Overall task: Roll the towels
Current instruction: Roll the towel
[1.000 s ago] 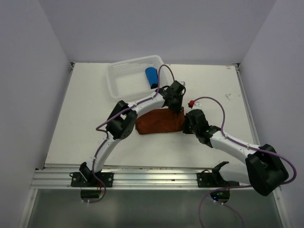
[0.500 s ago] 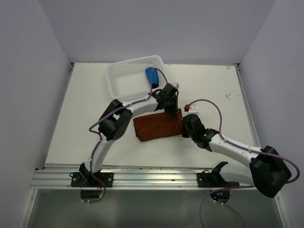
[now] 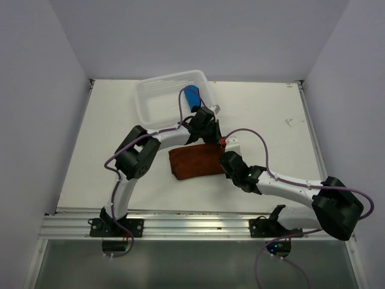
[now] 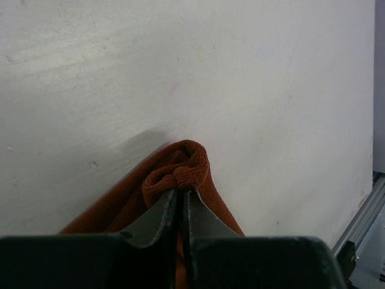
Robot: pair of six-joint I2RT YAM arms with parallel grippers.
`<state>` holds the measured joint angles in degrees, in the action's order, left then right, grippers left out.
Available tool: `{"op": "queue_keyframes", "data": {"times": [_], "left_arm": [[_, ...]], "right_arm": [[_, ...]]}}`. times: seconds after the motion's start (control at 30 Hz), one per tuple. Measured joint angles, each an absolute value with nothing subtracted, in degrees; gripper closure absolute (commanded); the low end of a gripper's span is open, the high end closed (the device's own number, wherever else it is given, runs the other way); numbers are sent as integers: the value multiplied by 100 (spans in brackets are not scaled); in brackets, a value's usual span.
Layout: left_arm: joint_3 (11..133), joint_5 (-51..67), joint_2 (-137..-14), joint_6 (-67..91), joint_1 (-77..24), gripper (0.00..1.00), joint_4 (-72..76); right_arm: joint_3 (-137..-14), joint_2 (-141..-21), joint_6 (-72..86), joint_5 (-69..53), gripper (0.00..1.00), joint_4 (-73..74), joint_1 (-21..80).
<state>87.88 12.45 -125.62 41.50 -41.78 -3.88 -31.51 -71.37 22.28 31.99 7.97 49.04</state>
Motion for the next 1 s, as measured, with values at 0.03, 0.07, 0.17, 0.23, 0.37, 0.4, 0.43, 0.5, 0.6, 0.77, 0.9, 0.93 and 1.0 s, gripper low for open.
{"op": "queue_keyframes", "data": {"times": [0.03,0.07,0.17,0.23,0.37,0.4,0.43,0.5,0.6,0.77,0.9,0.93,1.0], "left_arm": [[8643,1321,-12479,4165,-4117,100,-244],[8506,1398,-12398,4198,-4075,100,-126],[8291,1568,-12269,4250,-3913,100,106],[8173,1649,-12221,4254,-3861,100,290],[7999,1737,-12193,4250,-3824,100,504],[7968,1756,-12193,4252,-3817,100,530],[7926,1778,-12193,4252,-3809,100,576],[7852,1809,-12186,4252,-3787,100,650],[7723,1872,-12180,4252,-3752,100,749],[7623,1955,-12175,4263,-3743,100,913],[7599,1992,-12173,4287,-3743,100,1000],[7592,1990,-12171,4287,-3741,100,1031],[7548,1988,-12156,4287,-3730,100,1090]], "right_arm": [[-3192,-7179,2204,3262,100,819,4971],[-3256,-7247,2176,3365,100,832,5061],[-3531,-7520,2108,3684,100,928,5323],[-3750,-7758,2067,3922,100,1024,5505],[-4134,-8197,2051,4329,100,1372,5815],[-4230,-8322,2056,4423,100,1474,5881],[-4320,-8444,2062,4508,100,1579,5935],[-4453,-8665,2093,4626,100,1730,6007],[-4604,-8910,2206,4731,100,2014,6045],[-4657,-8936,2390,4838,100,2252,6045],[-4807,-9045,2414,4849,100,2425,6045],[-4884,-9142,2414,4847,100,2467,6047],[-5015,-9360,2414,4849,100,2541,6066]]}}
